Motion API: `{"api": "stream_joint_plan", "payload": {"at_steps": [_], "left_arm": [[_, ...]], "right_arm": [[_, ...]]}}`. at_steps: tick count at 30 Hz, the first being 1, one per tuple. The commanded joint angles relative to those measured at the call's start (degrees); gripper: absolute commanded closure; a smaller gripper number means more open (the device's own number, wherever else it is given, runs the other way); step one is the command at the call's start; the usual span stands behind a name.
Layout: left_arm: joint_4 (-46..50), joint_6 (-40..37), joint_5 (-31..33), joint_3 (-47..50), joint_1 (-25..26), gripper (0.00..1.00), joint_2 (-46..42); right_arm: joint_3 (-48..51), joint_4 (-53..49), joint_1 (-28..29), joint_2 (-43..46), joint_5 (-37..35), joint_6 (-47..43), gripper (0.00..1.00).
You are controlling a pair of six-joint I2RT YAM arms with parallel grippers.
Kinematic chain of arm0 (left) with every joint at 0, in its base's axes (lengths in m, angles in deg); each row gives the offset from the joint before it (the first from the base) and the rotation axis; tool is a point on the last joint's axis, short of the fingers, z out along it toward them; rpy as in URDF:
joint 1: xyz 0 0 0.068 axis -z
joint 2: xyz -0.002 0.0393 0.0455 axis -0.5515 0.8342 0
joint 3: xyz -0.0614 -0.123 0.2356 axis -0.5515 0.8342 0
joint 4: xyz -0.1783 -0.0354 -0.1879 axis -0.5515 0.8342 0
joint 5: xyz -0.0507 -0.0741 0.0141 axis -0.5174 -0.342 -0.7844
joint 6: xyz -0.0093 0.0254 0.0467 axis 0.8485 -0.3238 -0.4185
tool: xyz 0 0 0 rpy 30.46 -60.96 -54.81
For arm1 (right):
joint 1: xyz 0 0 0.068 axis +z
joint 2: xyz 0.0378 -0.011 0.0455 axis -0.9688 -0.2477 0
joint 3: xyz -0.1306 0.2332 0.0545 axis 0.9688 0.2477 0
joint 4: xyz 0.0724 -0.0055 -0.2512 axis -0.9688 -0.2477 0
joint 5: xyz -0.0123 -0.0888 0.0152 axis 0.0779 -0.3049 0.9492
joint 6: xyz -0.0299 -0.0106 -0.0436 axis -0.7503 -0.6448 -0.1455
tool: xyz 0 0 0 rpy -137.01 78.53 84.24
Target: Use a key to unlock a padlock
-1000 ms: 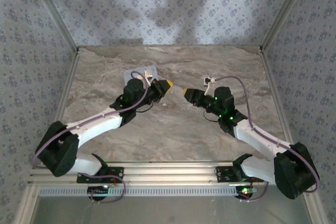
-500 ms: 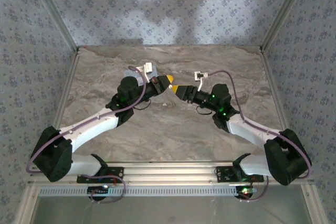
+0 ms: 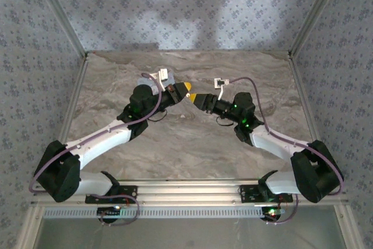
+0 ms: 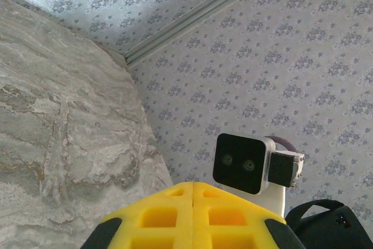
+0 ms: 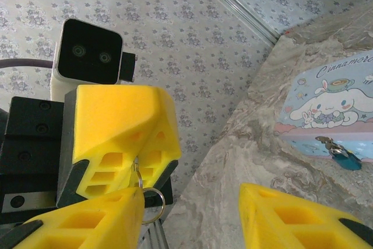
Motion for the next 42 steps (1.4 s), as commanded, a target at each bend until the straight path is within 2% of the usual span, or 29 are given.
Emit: {"api": "stream_joint_plan", "payload": {"at_steps": [1, 15, 22, 28, 33, 42], "left_arm": [[-0.35, -0.99, -1.97, -1.52, 1.01, 1.00, -0.59], [-0.03, -0.65, -1.82, -1.58, 0.93, 1.00, -0.30], [-0.44, -0.14, -1.64, -1.32, 0.94, 1.00, -0.21], [-0.52, -0.03, -1.62, -1.32, 1.00, 1.00, -0.14], [-0.60, 0.22, -1.52, -1.11, 0.96, 1.00, -0.12], [-0.88, 0.74, -0.72, -0.70, 1.01, 1.00, -0.28]], "right_arm": [[-1.80, 2.46, 0.56, 1.61, 1.23, 0.32, 0.50], [-2.18, 2.11, 0.87, 2.21, 1.65, 0.63, 0.49], [-2.15, 1.65, 1.52, 1.33, 1.30, 0.63, 0.53], [-2.32, 1.58, 1.77, 0.62, 1.02, 0.88, 0.62], [-2.37, 1.12, 1.78, 0.69, 0.79, 0.88, 0.76], [-1.76, -1.01, 1.57, 1.35, 0.38, 0.27, 0.93]]}}
